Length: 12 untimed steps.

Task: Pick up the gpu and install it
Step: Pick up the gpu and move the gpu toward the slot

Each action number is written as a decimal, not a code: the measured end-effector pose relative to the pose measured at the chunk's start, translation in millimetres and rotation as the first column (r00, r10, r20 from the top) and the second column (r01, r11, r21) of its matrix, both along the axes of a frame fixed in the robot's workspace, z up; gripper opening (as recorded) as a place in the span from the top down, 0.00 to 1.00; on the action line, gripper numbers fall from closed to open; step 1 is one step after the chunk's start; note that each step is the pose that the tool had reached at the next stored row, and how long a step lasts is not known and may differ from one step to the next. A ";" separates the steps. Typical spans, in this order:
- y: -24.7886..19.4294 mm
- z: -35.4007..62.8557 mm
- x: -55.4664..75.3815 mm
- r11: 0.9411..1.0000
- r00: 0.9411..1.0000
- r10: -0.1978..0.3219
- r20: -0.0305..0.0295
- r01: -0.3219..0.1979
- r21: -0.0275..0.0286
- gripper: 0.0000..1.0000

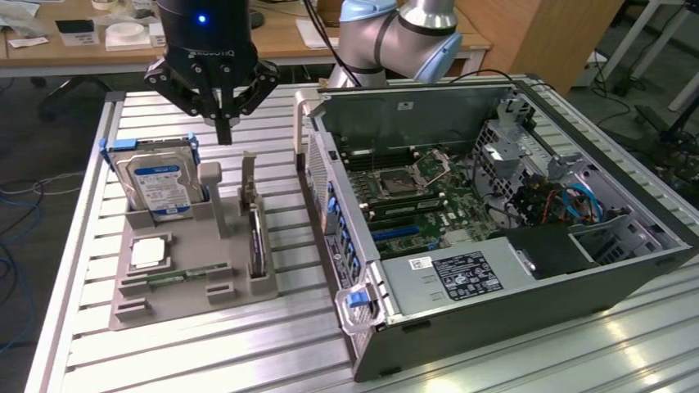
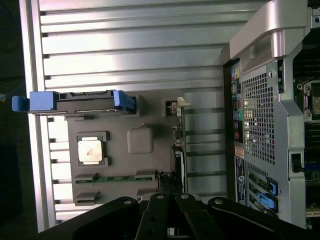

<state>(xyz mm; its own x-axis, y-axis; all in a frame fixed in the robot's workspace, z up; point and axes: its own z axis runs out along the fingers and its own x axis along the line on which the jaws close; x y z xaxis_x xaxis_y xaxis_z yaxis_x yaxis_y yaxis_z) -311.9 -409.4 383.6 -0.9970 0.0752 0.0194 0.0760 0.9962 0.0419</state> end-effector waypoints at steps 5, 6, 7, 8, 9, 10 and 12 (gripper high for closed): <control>0.0 0.0 0.0 1.000 1.000 0.000 0.000 0.000 0.000 0.89; 0.0 0.0 0.0 1.000 1.000 0.000 0.000 0.000 0.000 0.89; 0.0 0.0 0.0 1.000 1.000 0.000 0.000 0.000 0.000 0.89; 0.0 0.0 0.0 1.000 1.000 0.000 0.000 0.000 0.000 0.89; 0.0 0.0 0.0 1.000 1.000 0.000 0.000 0.000 0.000 0.89; 0.0 0.0 0.0 1.000 1.000 0.000 0.000 0.000 0.000 0.89; 0.0 0.0 0.0 1.000 1.000 0.000 0.000 0.000 0.000 0.77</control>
